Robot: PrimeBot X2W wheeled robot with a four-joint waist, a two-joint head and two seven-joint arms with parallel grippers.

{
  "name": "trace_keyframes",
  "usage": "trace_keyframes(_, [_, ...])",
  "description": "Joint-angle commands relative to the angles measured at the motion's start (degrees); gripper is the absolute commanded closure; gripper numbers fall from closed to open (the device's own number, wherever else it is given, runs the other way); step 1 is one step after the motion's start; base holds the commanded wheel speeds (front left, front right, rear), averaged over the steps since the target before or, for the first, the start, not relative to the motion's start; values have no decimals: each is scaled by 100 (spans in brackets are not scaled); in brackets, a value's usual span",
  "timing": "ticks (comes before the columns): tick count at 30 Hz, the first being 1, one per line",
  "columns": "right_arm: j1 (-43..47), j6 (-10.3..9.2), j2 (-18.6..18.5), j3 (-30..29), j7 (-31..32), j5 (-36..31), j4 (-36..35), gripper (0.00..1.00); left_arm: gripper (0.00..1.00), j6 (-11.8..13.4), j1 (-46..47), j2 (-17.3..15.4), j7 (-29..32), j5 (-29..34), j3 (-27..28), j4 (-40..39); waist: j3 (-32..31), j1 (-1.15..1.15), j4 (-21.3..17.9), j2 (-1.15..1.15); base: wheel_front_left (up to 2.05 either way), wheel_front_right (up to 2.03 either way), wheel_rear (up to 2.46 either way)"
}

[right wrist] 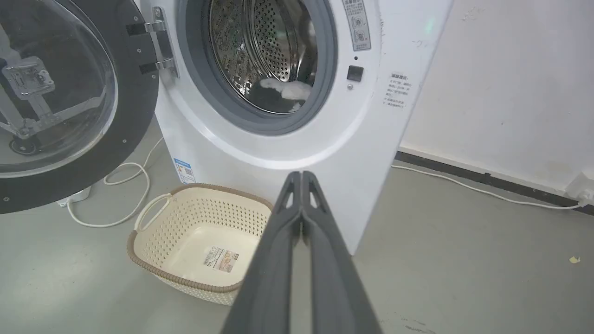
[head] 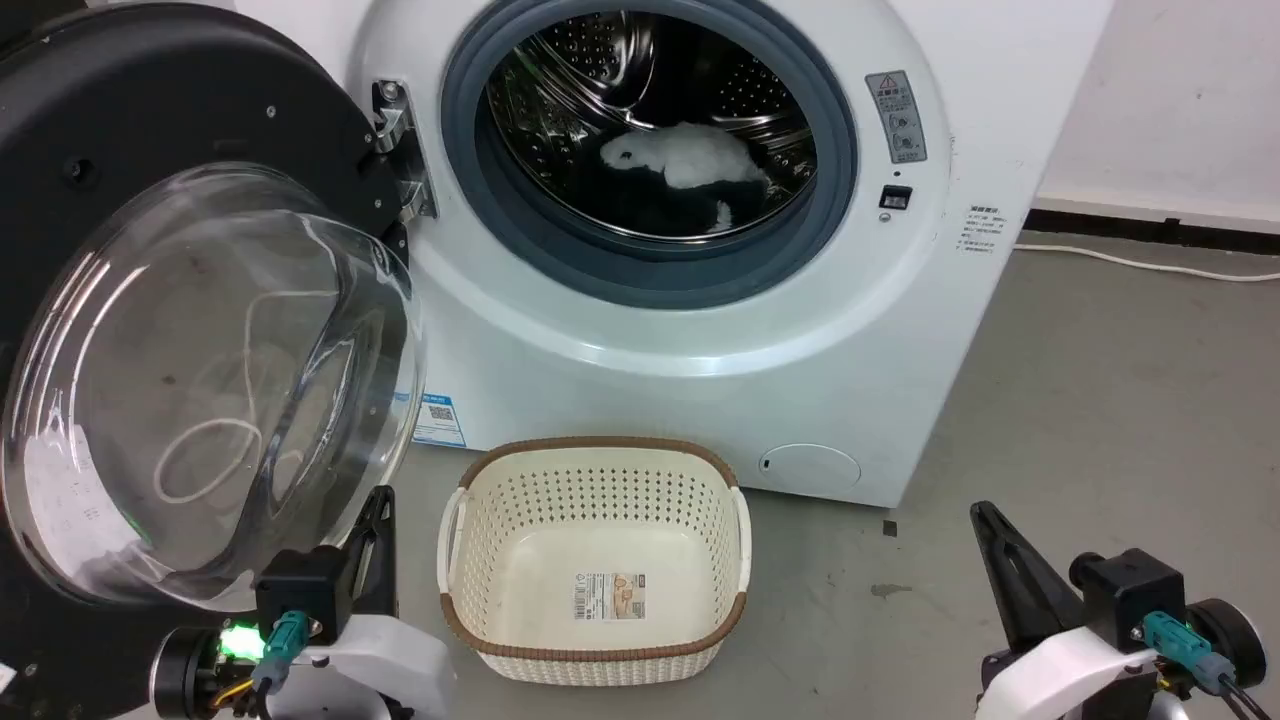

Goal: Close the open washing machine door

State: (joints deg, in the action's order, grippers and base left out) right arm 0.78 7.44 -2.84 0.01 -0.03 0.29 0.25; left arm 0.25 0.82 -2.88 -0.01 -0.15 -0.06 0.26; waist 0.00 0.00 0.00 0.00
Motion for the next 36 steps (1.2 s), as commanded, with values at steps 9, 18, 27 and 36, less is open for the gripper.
trace_keyframes(9, [-78,5,-4,-1,3,-29,-25,100,100,-25,-82,1,1,15,6,-26,0,0,0,0,0,0,0])
trace_keyframes(18, [-78,5,-4,-1,3,-29,-25,100,100,-25,-82,1,1,15,6,-26,0,0,0,0,0,0,0])
trace_keyframes(27, [-78,5,-4,-1,3,-29,-25,100,100,-25,-82,1,1,15,6,-26,0,0,0,0,0,0,0])
trace_keyframes(36, [-78,5,-4,-1,3,-29,-25,100,100,-25,-82,1,1,15,6,-26,0,0,0,0,0,0,0])
